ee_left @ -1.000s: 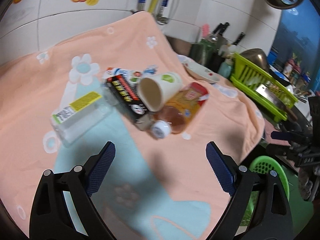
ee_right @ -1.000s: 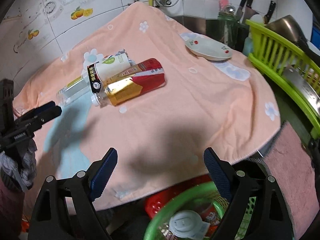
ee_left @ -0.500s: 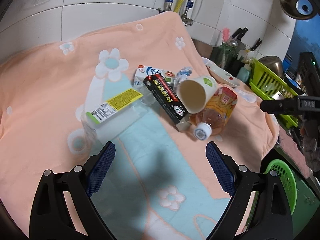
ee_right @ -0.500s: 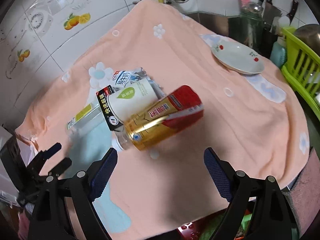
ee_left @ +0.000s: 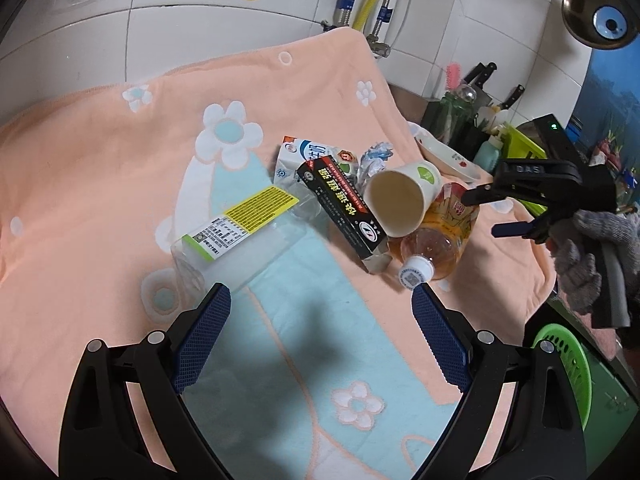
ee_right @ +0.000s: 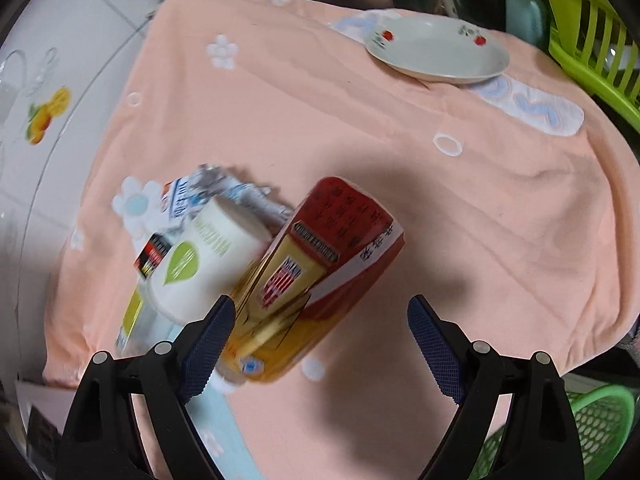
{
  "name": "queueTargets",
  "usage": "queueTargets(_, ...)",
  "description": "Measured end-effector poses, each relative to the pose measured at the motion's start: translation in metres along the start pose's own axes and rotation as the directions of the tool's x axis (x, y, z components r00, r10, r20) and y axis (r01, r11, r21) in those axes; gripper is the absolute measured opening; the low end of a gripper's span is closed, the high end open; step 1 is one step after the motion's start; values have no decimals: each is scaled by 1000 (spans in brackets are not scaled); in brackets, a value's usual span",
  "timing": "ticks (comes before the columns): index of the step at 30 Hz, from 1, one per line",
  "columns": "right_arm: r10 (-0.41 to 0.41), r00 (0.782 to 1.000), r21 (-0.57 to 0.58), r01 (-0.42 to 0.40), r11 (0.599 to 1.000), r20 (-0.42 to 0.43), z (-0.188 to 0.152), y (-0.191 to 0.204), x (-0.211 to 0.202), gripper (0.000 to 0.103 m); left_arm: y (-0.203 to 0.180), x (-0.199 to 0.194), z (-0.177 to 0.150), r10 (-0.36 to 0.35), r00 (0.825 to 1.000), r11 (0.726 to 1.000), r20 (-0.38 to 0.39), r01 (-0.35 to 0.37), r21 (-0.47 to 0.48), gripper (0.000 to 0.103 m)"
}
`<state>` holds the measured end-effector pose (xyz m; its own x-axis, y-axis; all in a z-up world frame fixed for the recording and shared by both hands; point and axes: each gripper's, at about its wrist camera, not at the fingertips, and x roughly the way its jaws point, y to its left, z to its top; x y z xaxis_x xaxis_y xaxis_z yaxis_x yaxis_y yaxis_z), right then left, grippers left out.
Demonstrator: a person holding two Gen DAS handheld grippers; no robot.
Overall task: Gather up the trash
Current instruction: 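Grasp the red-labelled bottle with the right tool while the left tool grasps the paper cup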
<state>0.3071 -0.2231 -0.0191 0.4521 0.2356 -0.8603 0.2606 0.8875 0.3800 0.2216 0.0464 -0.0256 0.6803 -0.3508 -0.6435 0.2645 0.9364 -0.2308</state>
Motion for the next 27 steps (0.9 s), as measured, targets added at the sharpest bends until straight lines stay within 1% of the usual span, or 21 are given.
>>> queueTargets(4,42,999,83,-40,996,-25,7,-5,16,85,3,2,-1,-5,1000,1000,-3,5,-9,90)
queueTargets(13,72,996,192,-60,980,-58,14,-10,45,84,8,5,-2,-4,1000,1000,-6,4,-15,90)
queueTargets(17,132,989,260,-110,959,-70,14,-18,58,84,10,7,-1,-2,1000,1000,-5,2,-17,90)
queueTargets(19,138,988,251,-119,961,-62,15,-16,58,80,8,7,1,-2,1000,1000,-3,2,-11,90)
queueTargets(27,141,989,166,-131,977,-47,14,-23,42,79,-10,10,18,-14,1000,999,15,14,31,90)
